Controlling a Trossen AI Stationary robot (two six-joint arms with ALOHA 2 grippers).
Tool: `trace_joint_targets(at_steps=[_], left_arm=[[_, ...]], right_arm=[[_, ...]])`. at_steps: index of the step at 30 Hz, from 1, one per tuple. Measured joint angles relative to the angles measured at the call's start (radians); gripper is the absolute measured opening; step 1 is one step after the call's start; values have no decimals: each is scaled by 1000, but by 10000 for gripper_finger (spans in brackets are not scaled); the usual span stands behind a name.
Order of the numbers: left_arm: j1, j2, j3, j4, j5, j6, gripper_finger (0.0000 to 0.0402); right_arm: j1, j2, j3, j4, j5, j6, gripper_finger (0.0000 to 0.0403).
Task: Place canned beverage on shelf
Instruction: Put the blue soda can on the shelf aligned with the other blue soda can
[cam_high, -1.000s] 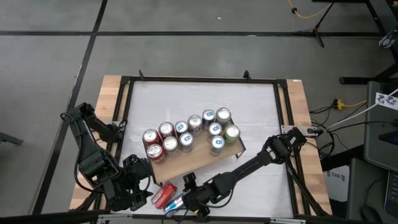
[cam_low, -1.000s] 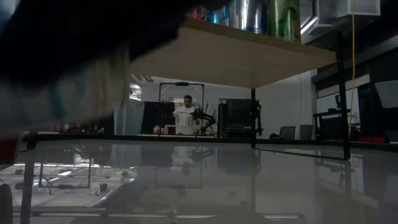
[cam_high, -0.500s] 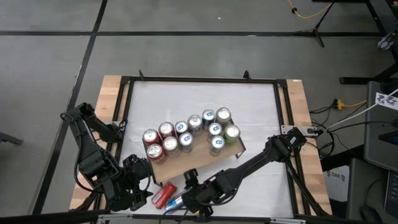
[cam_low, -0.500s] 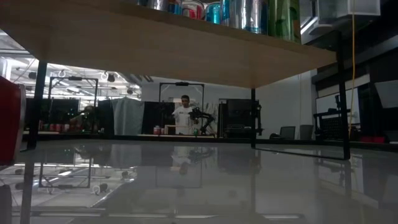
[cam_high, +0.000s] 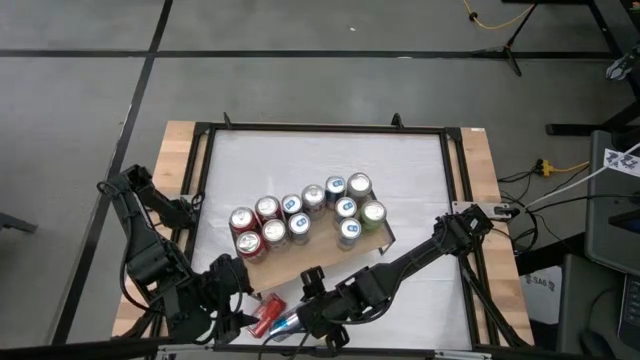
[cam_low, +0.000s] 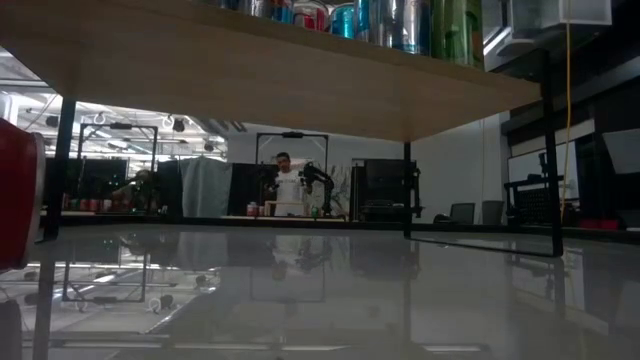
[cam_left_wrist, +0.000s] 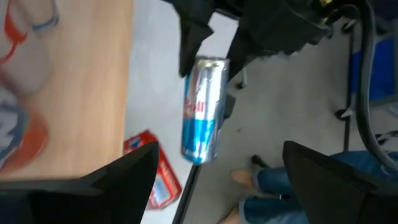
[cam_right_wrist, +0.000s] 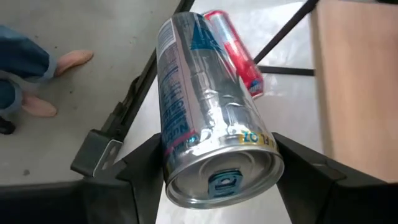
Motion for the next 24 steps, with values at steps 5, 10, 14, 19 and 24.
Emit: trace_joint_targets(at_steps=[5, 10, 14, 19, 24], left_arm=[[0, 0, 0, 48, -51, 36, 332], [1, 13, 0, 51, -72, 51, 332], [-1, 9, 0, 49, -65, 82, 332], [-15, -8, 0, 42, -65, 88, 332], [-20, 1, 0, 49, -82, 91, 332]], right_arm=[[-7, -21, 0, 1, -11, 7, 245], [-22, -39, 0, 3, -21, 12, 246], [-28, -55, 0, 3, -23, 3, 246], [-29, -82, 0, -3, -21, -6, 246], [-40, -116, 0, 12, -5, -7, 246]])
